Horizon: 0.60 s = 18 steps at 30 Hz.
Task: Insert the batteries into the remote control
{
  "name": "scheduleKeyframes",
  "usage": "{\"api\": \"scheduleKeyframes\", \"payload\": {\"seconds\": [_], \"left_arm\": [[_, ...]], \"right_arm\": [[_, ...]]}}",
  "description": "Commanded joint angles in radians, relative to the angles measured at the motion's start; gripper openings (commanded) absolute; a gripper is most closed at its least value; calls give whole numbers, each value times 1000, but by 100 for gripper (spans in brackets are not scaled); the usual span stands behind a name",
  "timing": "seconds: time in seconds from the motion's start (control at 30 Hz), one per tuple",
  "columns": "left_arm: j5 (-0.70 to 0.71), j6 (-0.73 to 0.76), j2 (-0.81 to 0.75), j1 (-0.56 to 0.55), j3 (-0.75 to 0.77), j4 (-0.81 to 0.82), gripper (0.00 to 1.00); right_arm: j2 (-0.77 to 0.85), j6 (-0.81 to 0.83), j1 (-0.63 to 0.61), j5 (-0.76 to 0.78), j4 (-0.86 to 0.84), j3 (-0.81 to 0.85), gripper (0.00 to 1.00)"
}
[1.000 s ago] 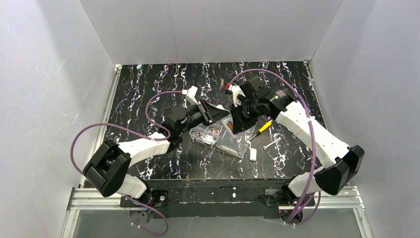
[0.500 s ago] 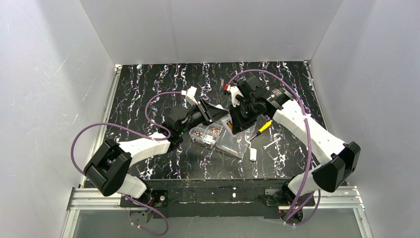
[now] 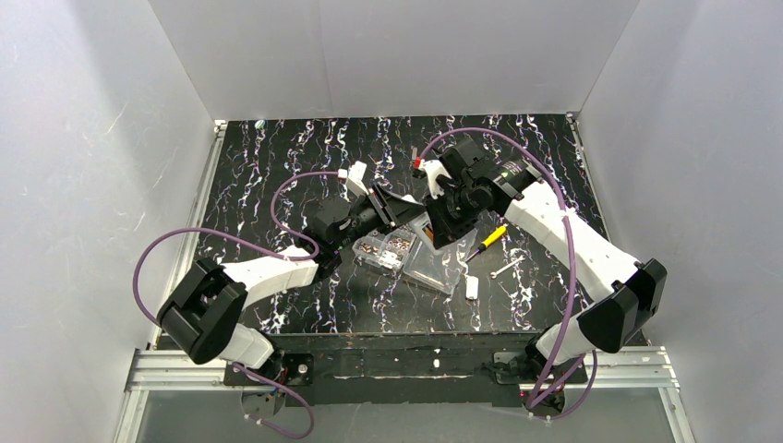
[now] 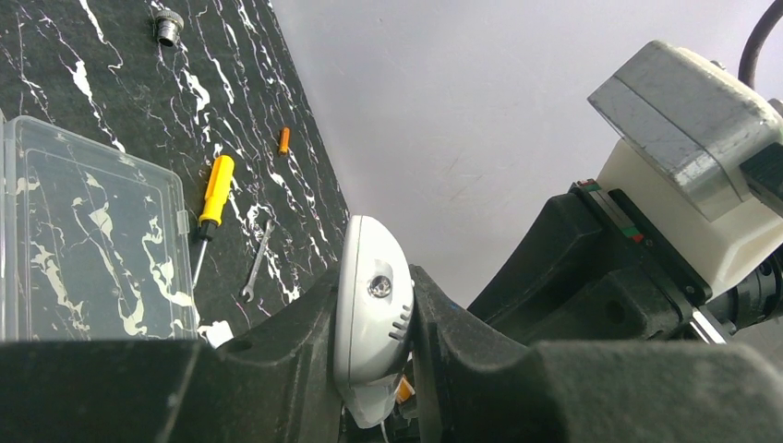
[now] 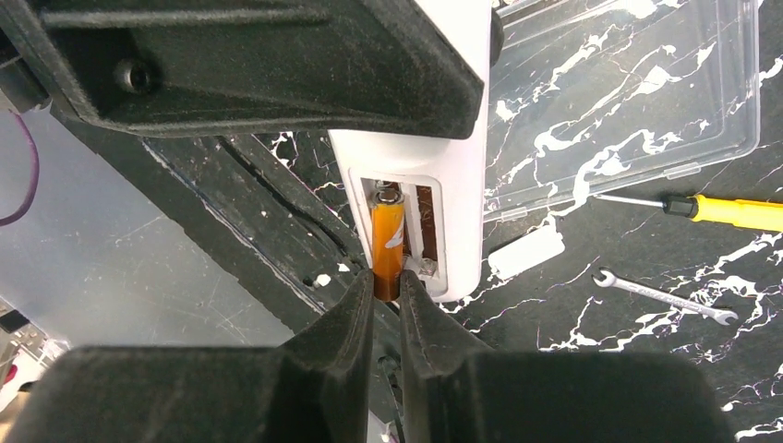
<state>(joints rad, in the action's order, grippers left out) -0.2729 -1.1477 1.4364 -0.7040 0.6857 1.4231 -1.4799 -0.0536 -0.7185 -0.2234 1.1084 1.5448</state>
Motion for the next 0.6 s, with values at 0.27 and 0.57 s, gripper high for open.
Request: {"api": "scheduleKeyframes", "payload": {"seconds": [0.27,0.57], "left_arm": [[-19,-47,-11,-5,35,118,0],[-19,-48,-7,-5,34,119,0]], "right_arm": [[3,15,-5,-14,-16,43,33],[14,14,-4,-24,-26,41,41]]}}
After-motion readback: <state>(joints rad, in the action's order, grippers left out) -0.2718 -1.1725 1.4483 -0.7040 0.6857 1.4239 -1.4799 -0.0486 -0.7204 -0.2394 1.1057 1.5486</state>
